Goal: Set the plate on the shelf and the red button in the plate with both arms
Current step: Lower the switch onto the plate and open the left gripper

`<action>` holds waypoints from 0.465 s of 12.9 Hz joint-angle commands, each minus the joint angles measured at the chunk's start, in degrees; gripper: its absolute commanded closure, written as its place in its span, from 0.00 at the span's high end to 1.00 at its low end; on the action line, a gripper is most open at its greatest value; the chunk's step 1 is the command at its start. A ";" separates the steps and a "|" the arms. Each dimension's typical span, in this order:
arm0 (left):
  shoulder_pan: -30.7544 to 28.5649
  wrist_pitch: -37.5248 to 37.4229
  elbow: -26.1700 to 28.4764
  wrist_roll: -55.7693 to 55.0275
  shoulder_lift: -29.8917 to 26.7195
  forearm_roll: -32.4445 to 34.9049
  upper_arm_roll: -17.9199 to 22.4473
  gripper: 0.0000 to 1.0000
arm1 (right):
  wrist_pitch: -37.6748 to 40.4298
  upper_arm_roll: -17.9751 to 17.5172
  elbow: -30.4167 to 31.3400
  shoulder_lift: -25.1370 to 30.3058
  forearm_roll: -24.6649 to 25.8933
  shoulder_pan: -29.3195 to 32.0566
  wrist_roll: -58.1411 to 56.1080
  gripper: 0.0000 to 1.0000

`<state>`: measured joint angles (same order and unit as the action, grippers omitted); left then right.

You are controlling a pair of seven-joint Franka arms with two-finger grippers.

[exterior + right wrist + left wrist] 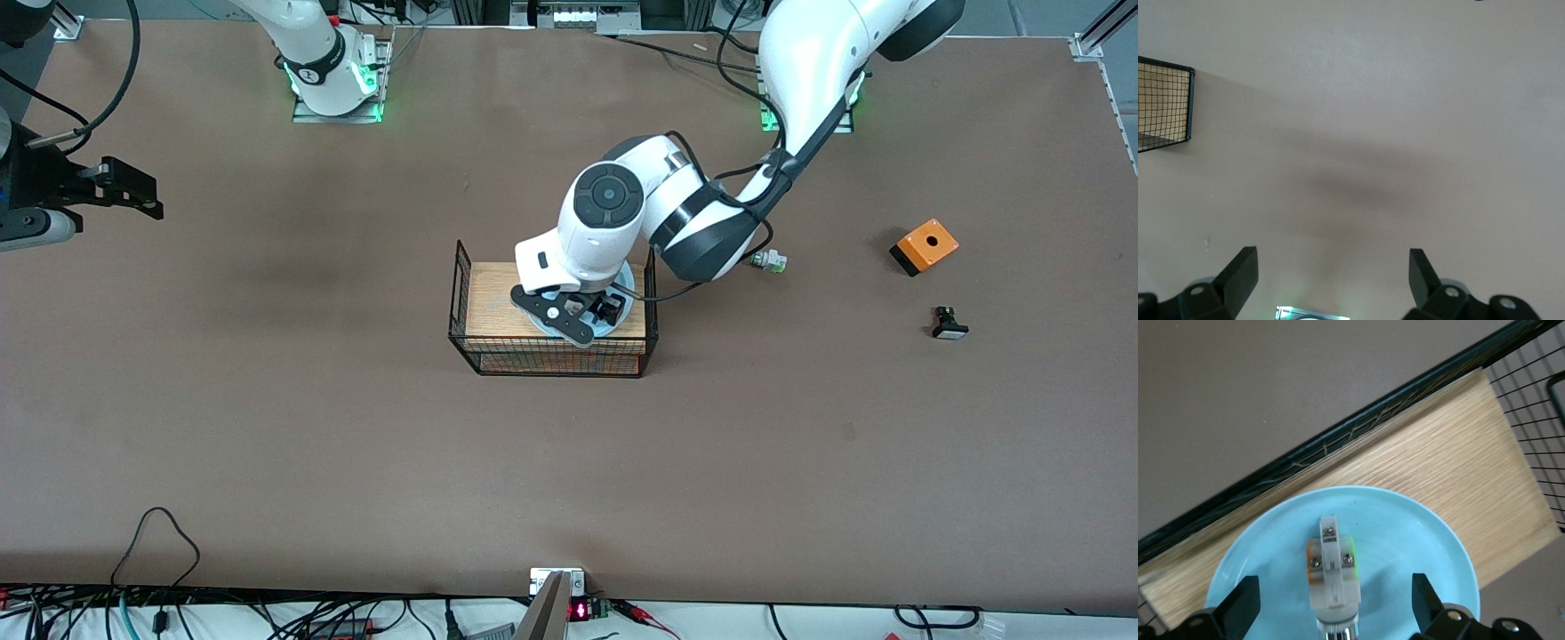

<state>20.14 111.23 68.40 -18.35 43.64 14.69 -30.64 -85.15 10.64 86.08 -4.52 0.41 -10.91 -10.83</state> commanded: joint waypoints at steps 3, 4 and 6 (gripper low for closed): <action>-0.10 -17.14 -0.45 -13.87 -13.21 -2.21 -0.12 1.00 | 0.25 0.08 -1.18 -0.40 0.03 0.10 -0.07 1.00; -0.28 -21.19 -0.63 -17.13 -15.14 -2.12 -0.03 1.00 | 0.25 0.17 -1.18 -0.40 0.03 0.19 -0.07 1.00; -0.98 -25.61 -0.55 -24.67 -18.31 -1.33 0.85 1.00 | 0.33 0.26 -1.18 -0.40 -0.06 0.36 -0.16 1.00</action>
<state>20.02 88.81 66.58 -36.81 28.53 13.52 -30.83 -85.17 10.79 86.00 -4.60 0.41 -10.79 -10.83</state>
